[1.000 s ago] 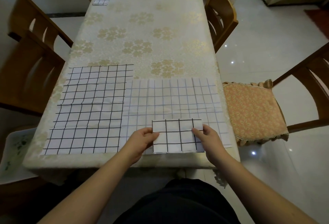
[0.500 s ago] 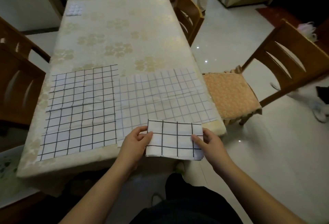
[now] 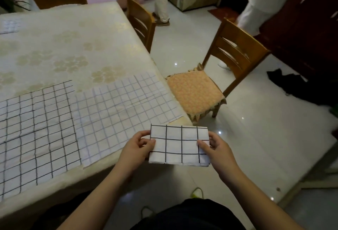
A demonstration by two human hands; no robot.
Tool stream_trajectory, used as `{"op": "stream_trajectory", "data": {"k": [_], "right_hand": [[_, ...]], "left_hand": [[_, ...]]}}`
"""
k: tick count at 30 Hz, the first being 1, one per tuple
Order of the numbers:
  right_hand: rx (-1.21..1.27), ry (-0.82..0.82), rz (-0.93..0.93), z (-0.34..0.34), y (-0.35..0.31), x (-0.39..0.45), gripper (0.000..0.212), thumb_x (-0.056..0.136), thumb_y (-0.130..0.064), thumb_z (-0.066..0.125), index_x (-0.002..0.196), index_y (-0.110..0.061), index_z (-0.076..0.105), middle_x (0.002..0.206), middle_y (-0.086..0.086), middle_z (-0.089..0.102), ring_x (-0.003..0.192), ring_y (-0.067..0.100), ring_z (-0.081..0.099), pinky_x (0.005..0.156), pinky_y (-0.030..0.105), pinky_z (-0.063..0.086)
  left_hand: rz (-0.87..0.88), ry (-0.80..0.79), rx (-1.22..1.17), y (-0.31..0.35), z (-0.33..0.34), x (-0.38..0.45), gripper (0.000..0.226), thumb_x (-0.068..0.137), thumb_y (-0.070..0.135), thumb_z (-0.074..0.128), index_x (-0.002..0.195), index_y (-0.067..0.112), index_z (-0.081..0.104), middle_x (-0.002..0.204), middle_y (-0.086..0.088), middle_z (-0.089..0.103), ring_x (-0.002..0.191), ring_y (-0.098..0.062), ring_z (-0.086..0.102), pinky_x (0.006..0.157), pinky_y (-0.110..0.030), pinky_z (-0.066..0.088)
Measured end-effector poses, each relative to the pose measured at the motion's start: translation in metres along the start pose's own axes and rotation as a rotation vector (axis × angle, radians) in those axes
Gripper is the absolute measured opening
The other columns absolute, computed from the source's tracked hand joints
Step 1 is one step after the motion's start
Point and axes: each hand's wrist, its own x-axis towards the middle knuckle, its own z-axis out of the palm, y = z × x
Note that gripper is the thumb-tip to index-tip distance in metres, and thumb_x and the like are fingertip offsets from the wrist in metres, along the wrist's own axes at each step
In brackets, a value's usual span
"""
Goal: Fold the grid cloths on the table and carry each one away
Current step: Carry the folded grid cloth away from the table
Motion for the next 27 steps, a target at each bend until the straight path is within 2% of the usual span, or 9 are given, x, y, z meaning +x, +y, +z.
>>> {"op": "stream_trajectory", "data": {"k": [6, 8, 10, 12, 14, 18, 21, 25, 27], "right_hand": [[0.098, 0.069, 0.068, -0.065, 0.02, 0.007, 0.029, 0.097, -0.016, 0.056, 0.125, -0.026, 0.058, 0.11, -0.005, 0.072, 0.096, 0.01, 0.069, 0.08, 0.028, 0.057], [0.117, 0.107, 0.08, -0.093, 0.025, 0.012, 0.032, 0.097, -0.013, 0.054, 0.128, -0.024, 0.057, 0.11, -0.004, 0.072, 0.098, 0.013, 0.069, 0.085, 0.033, 0.057], [0.146, 0.154, 0.082, -0.124, 0.03, 0.018, 0.034, 0.097, -0.01, 0.054, 0.127, -0.024, 0.058, 0.106, -0.002, 0.073, 0.097, 0.015, 0.07, 0.088, 0.037, 0.056], [0.178, 0.196, 0.085, -0.156, 0.033, 0.023, 0.033, 0.096, -0.009, 0.055, 0.122, -0.029, 0.058, 0.101, 0.0, 0.074, 0.094, 0.018, 0.071, 0.086, 0.039, 0.057], [0.194, 0.237, 0.082, -0.188, 0.036, 0.028, 0.032, 0.095, -0.011, 0.057, 0.113, -0.038, 0.058, 0.095, 0.0, 0.074, 0.09, 0.017, 0.071, 0.082, 0.035, 0.056], [0.201, 0.294, 0.066, -0.243, 0.039, 0.037, 0.034, 0.095, -0.014, 0.06, 0.12, -0.037, 0.053, 0.092, -0.001, 0.073, 0.085, 0.008, 0.07, 0.073, 0.022, 0.053], [0.189, 0.346, 0.044, -0.276, 0.037, 0.04, 0.036, 0.095, -0.015, 0.06, 0.122, -0.037, 0.051, 0.088, -0.004, 0.071, 0.078, 0.001, 0.068, 0.065, 0.012, 0.048], [0.167, 0.397, 0.014, -0.311, 0.031, 0.048, 0.039, 0.095, -0.017, 0.06, 0.128, -0.036, 0.048, 0.091, -0.003, 0.069, 0.075, -0.003, 0.066, 0.061, 0.006, 0.046], [0.17, 0.412, 0.006, -0.324, 0.028, 0.055, 0.041, 0.096, -0.019, 0.06, 0.131, -0.035, 0.048, 0.095, -0.001, 0.07, 0.079, -0.002, 0.068, 0.062, 0.007, 0.047]], "left_hand": [[0.015, -0.113, 0.097, 0.021, 0.068, 0.02, 0.027, 0.094, 0.015, 0.061, 0.113, 0.035, 0.057, 0.087, 0.0, 0.074, 0.077, -0.008, 0.07, 0.065, -0.022, 0.054], [0.033, -0.153, 0.139, 0.033, 0.097, 0.027, 0.027, 0.094, 0.014, 0.06, 0.112, 0.034, 0.058, 0.084, 0.001, 0.074, 0.07, -0.006, 0.069, 0.062, -0.02, 0.053], [0.044, -0.188, 0.173, 0.042, 0.13, 0.035, 0.028, 0.094, 0.011, 0.06, 0.116, 0.029, 0.059, 0.078, 0.002, 0.073, 0.063, -0.007, 0.064, 0.061, -0.024, 0.051], [0.05, -0.218, 0.212, 0.048, 0.163, 0.044, 0.03, 0.094, 0.01, 0.061, 0.119, 0.025, 0.059, 0.084, -0.003, 0.075, 0.075, -0.015, 0.07, 0.071, -0.036, 0.056], [0.06, -0.245, 0.248, 0.052, 0.195, 0.051, 0.031, 0.093, 0.011, 0.063, 0.119, 0.027, 0.059, 0.091, -0.006, 0.075, 0.085, -0.02, 0.073, 0.077, -0.041, 0.059], [0.094, -0.275, 0.272, 0.065, 0.256, 0.065, 0.031, 0.091, 0.01, 0.064, 0.11, 0.034, 0.059, 0.079, 0.0, 0.075, 0.073, -0.008, 0.071, 0.062, -0.021, 0.055], [0.108, -0.296, 0.236, 0.076, 0.295, 0.073, 0.033, 0.09, 0.007, 0.065, 0.111, 0.032, 0.06, 0.081, -0.004, 0.072, 0.073, -0.008, 0.069, 0.061, -0.017, 0.053], [0.107, -0.327, 0.178, 0.092, 0.334, 0.08, 0.036, 0.091, 0.009, 0.064, 0.12, 0.029, 0.059, 0.077, -0.001, 0.069, 0.073, -0.01, 0.068, 0.062, -0.019, 0.052], [0.114, -0.348, 0.178, 0.102, 0.347, 0.086, 0.039, 0.091, 0.011, 0.064, 0.123, 0.031, 0.059, 0.081, -0.008, 0.069, 0.076, -0.015, 0.068, 0.067, -0.026, 0.054]]}}
